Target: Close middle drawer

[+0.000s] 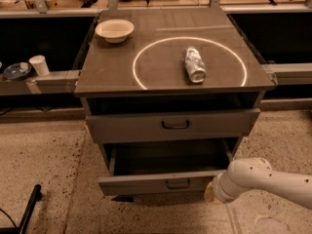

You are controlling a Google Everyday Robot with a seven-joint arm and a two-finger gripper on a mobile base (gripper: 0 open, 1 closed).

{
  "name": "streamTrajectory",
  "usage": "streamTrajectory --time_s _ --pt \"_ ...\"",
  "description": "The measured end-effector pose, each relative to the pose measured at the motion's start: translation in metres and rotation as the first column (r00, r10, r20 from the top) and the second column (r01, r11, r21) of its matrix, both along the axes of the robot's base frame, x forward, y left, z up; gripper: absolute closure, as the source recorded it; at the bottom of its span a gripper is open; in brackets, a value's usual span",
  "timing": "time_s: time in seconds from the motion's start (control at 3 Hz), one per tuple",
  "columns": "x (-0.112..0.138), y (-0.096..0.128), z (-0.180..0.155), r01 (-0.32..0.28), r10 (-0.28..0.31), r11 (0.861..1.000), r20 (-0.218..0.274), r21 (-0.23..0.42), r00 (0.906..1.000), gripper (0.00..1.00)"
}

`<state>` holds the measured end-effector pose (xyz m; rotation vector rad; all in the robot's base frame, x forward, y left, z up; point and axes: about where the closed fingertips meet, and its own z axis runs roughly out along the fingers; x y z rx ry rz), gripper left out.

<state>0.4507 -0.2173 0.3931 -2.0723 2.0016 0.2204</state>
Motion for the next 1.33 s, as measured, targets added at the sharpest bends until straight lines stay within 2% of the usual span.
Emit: streamTrajectory --time_s 0.33,0.67,1.0,1.33 --pt "0.019 0.002 -0.009 0.005 -0.010 0.998 0.069 0.065 0.9976 1.00" --pt "0.034 0.010 -0.017 0.018 -0.038 0.984 0.107 0.178 0.9935 1.00" --pt "0.041 0.021 -0.022 0.020 -0.054 0.958 0.110 0.285 0.9925 0.83" --pt "0.041 0.021 -0.022 0.020 -0.054 0.958 0.110 0.285 0.9925 0.62"
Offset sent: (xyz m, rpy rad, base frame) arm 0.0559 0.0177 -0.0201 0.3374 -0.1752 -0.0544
